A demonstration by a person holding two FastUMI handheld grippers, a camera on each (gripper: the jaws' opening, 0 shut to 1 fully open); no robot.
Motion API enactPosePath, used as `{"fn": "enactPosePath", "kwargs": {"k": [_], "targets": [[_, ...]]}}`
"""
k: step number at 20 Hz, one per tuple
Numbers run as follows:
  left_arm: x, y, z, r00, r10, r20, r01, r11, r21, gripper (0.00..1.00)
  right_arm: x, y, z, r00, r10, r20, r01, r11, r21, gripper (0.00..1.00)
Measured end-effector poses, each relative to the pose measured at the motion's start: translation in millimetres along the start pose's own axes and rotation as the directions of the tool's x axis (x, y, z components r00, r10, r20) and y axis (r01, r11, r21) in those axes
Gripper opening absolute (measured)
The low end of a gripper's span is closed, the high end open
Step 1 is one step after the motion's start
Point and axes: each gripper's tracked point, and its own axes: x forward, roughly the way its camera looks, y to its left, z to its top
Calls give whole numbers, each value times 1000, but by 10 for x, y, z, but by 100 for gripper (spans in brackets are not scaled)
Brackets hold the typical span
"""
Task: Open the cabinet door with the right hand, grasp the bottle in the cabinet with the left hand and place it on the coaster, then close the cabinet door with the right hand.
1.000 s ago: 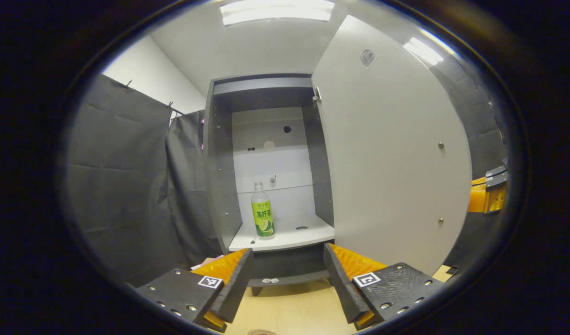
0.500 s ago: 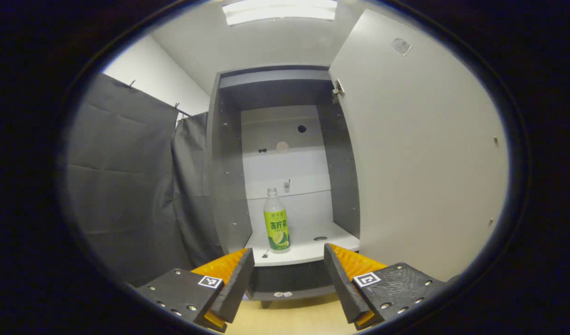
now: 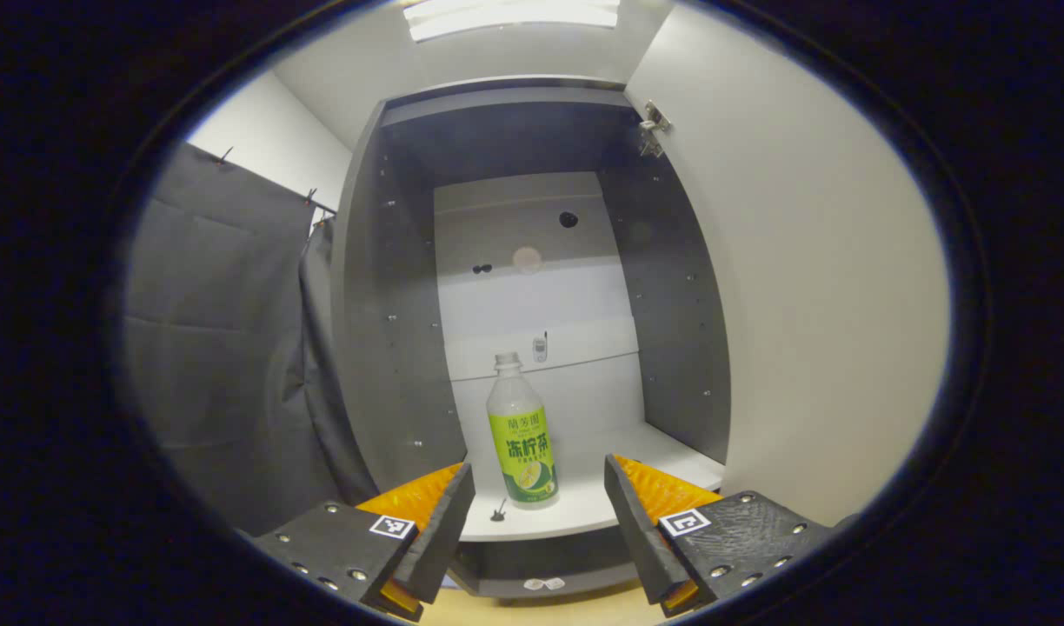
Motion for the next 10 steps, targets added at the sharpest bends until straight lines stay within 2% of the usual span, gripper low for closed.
{"fn": "enactPosePath", "kwargs": {"k": [1,3,4,6,10], "targets": [[98,-1,-4,1000,2,9,-2,1000,4,86,-1,-38,-14,1000,-23,-10,23,999,24,89],[292,39,32,999,5,36,-4,1000,-22,86,-22,-71,3,998,-59,0,59,997,56,91],[407,41,36,999,1,41,0,999,-38,91,-42,-107,5,996,-85,11,84,995,55,92],[598,53,-1,999,8,45,-6,999,-40,90,-66,-168,-10,989,-142,27,141,989,34,92],[916,71,-109,999,-2,32,4,999,-51,86,-70,-146,-139,980,-200,8,200,980,21,92]]}}
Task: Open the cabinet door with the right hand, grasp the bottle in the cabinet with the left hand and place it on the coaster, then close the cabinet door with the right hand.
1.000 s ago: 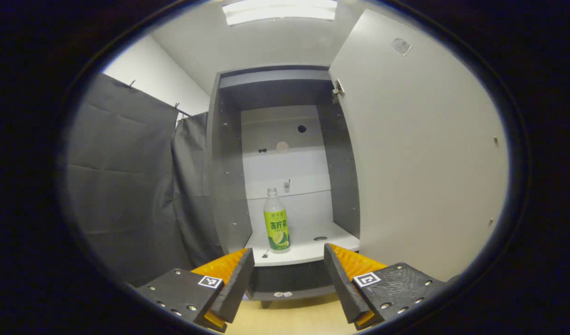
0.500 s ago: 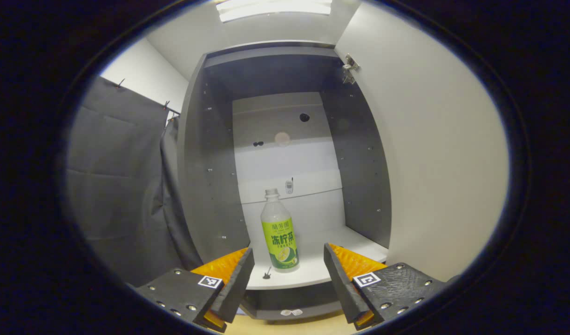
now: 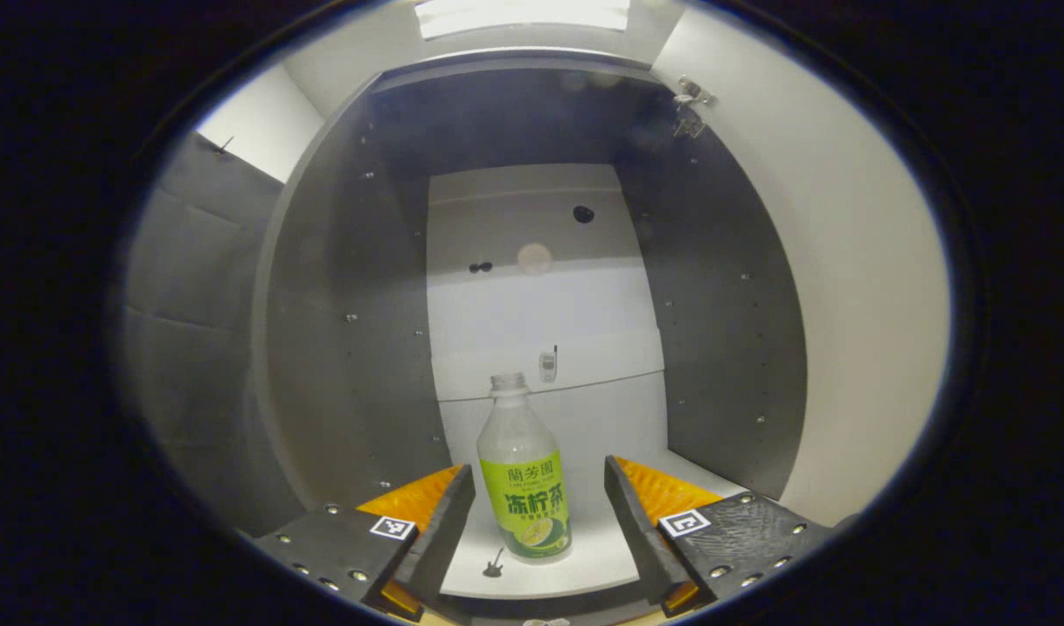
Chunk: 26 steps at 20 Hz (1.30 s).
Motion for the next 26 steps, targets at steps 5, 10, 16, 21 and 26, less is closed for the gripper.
{"fn": "enactPosePath", "kwargs": {"k": [5,10,16,21,26], "targets": [[329,57,-92,1000,15,-12,-14,1000,26,86,13,79,-177,999,-28,-38,29,1000,6,92],[585,149,-221,999,39,-34,-40,999,-7,90,95,91,-277,996,-50,-70,48,999,-24,92],[598,193,-237,998,58,-29,-60,997,-48,68,174,129,-357,995,-51,-90,47,998,-40,92],[563,165,-190,999,40,-25,-41,998,-40,68,213,166,-361,997,-27,-74,23,998,-57,92],[374,255,4,999,54,11,-53,998,-21,68,245,138,-402,995,22,-95,-24,999,-21,92]]}}
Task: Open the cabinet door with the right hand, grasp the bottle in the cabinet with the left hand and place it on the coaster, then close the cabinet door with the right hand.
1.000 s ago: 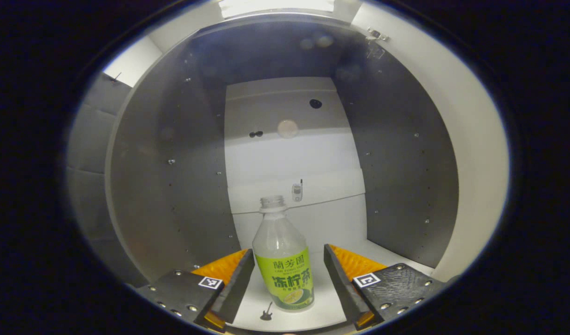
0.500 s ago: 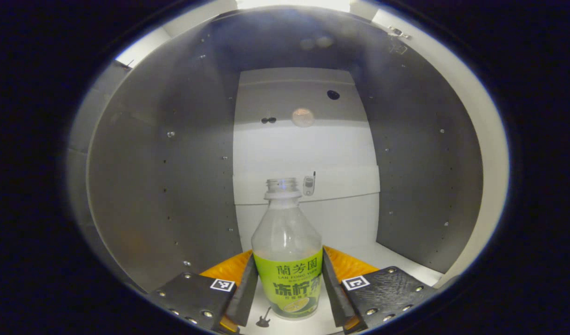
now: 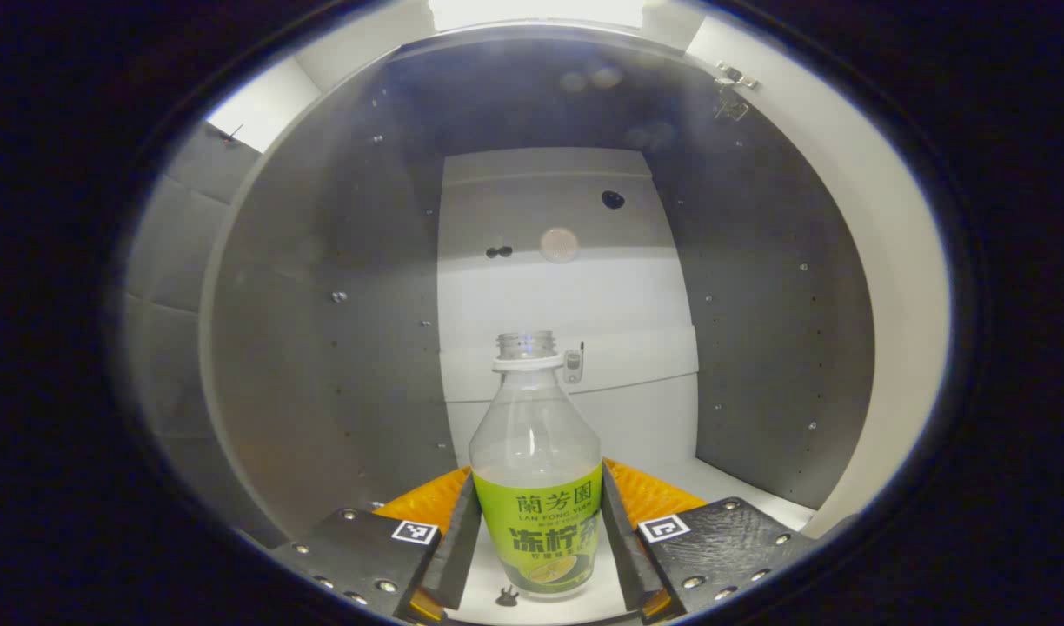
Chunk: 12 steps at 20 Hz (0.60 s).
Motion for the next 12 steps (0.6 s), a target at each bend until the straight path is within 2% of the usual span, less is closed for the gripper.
{"fn": "enactPosePath", "kwargs": {"k": [3,4,7,8,9,10,12], "targets": [[-130,97,111,999,37,4,-37,999,8,68,-3,-101,-20,999,31,-18,-31,1000,5,92],[-188,128,150,999,48,9,-49,999,15,63,-22,-132,-7,999,44,-18,-44,999,12,92],[-416,140,287,997,75,19,-76,997,26,63,-62,-236,-5,996,85,-29,-84,996,35,92],[-504,163,336,996,85,28,-86,996,31,74,-80,-262,-12,994,104,-32,-102,994,40,92],[-603,170,383,995,92,36,-94,995,37,73,-88,-286,-10,992,123,-36,-121,992,43,92],[-690,187,421,994,101,40,-102,994,43,63,-101,-321,-12,989,140,-42,-138,989,45,92],[-882,199,496,993,111,46,-112,993,41,64,-112,-384,-15,984,172,-53,-169,984,51,92]]}}
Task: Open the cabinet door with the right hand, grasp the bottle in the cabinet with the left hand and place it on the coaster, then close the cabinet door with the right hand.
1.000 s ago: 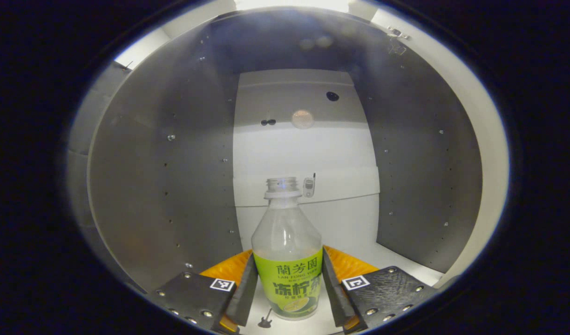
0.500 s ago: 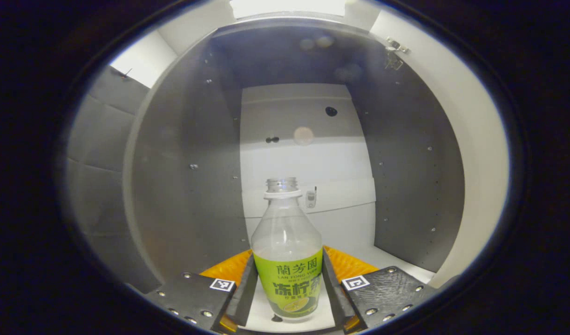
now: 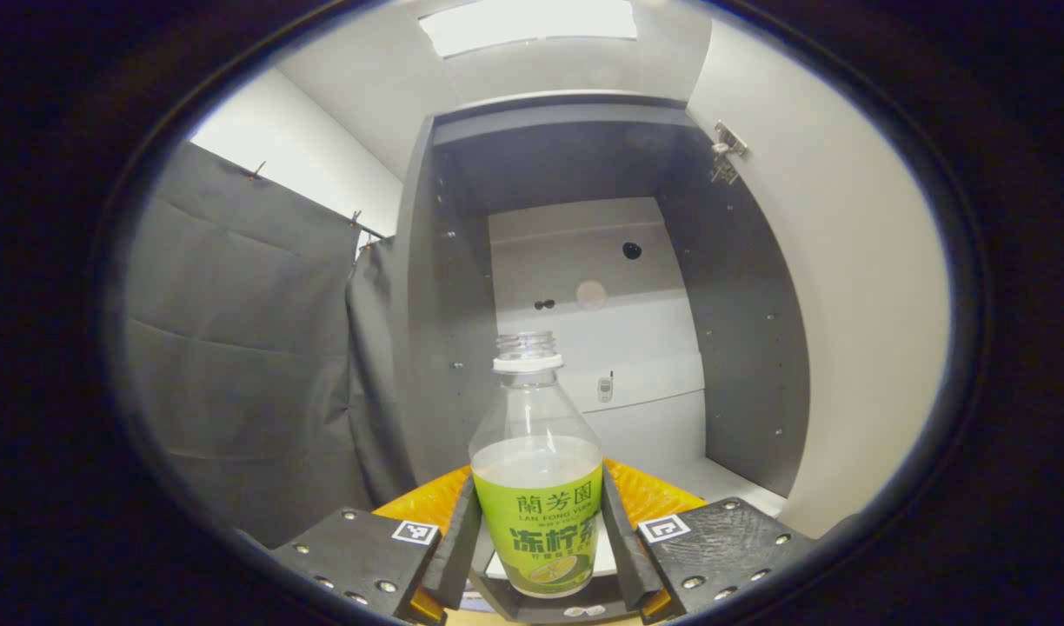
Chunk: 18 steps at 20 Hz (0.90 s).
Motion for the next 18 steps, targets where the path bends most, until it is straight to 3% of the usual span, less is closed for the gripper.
{"fn": "enactPosePath", "kwargs": {"k": [7,12,14,18], "targets": [[-439,132,74,998,70,9,-70,998,10,73,10,-148,-84,994,97,-53,-97,995,6,92],[-547,153,98,994,111,-10,-110,994,10,63,29,-141,-227,980,176,-98,-178,984,-22,92],[-636,159,165,991,135,-15,-135,991,0,68,13,-118,-323,972,203,-118,-209,977,-37,92],[-685,215,59,982,186,-30,-186,982,-19,68,-38,-81,-614,950,262,-170,-283,952,-118,92]]}}
